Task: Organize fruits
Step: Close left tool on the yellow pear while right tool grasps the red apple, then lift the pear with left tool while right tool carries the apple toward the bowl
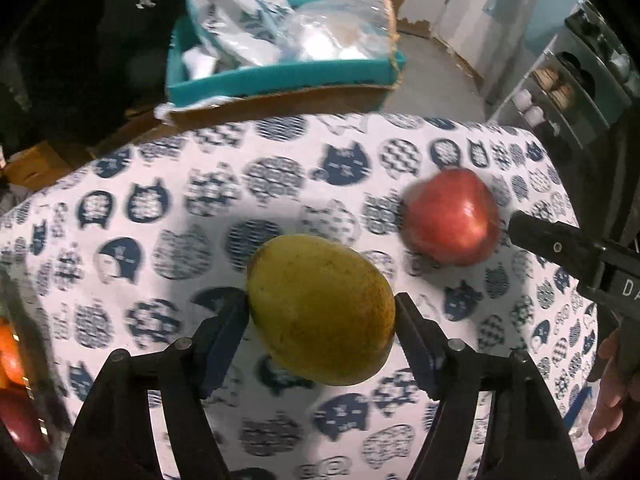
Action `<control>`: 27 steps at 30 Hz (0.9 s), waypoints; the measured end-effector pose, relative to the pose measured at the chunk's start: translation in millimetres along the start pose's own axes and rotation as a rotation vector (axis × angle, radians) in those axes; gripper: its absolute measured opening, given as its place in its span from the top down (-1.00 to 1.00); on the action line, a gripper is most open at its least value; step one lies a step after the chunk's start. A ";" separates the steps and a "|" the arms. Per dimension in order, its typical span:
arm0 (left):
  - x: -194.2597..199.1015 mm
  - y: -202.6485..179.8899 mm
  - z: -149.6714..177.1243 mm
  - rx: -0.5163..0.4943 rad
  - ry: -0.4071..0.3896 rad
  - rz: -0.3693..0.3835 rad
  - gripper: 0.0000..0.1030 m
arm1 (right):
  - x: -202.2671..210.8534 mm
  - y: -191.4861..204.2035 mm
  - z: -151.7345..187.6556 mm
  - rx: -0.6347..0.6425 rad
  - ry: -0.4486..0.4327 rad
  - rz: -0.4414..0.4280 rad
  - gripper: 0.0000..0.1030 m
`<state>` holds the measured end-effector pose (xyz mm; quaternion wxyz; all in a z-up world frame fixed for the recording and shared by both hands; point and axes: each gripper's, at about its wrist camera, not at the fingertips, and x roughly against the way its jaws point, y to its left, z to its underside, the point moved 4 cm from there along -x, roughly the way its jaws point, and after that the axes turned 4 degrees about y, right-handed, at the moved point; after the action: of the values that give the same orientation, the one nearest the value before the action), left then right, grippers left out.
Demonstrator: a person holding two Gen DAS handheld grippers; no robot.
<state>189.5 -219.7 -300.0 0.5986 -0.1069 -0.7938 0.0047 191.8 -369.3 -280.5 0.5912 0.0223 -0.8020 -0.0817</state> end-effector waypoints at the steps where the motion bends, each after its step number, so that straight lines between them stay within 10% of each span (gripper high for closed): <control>1: 2.0 6.5 -1.4 0.004 -0.007 -0.009 -0.45 | -3.3 4.8 -1.7 0.009 0.005 -0.008 -0.64; 27: 19.0 66.2 1.2 0.076 -0.040 -0.029 -0.45 | -58.5 31.5 -5.9 0.054 0.076 0.023 -0.51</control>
<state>194.2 -151.5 -291.3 0.5863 -0.0725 -0.8063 0.0282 216.9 -331.1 -329.1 0.6214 0.0321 -0.7811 -0.0525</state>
